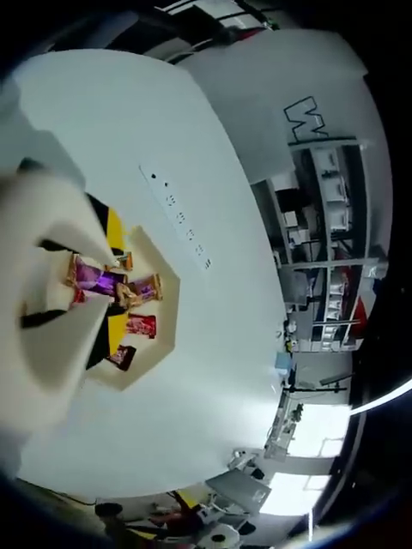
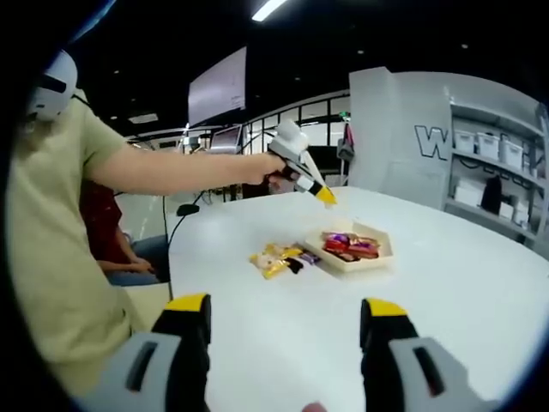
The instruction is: Place the target food into the container with the food tongs after gripping and lifting it, then release it inside without dropping or visibly crushing the food.
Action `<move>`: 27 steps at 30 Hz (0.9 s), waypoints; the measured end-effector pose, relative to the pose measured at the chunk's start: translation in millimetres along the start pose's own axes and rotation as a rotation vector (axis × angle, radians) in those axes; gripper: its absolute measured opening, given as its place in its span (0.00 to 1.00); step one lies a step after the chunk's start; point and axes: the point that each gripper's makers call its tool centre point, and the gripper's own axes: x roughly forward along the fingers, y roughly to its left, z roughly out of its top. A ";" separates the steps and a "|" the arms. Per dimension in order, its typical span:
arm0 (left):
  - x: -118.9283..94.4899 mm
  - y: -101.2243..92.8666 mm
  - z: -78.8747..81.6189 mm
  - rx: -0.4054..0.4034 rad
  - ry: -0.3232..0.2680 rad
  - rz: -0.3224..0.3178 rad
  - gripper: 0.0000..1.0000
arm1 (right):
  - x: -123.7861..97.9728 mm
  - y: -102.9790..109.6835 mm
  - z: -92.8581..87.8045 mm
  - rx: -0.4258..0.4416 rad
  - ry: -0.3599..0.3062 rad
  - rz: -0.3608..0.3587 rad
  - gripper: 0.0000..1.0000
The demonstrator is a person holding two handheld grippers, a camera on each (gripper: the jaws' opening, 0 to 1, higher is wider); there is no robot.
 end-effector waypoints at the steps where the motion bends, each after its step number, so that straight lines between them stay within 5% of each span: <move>1: -2.3 -3.0 -0.6 0.011 0.000 -0.004 0.23 | 0.1 0.2 0.3 -0.001 0.000 0.000 0.69; 27: -47.7 -77.5 -71.0 0.219 0.052 -0.171 0.22 | 3.9 3.4 -1.8 0.000 0.008 0.010 0.69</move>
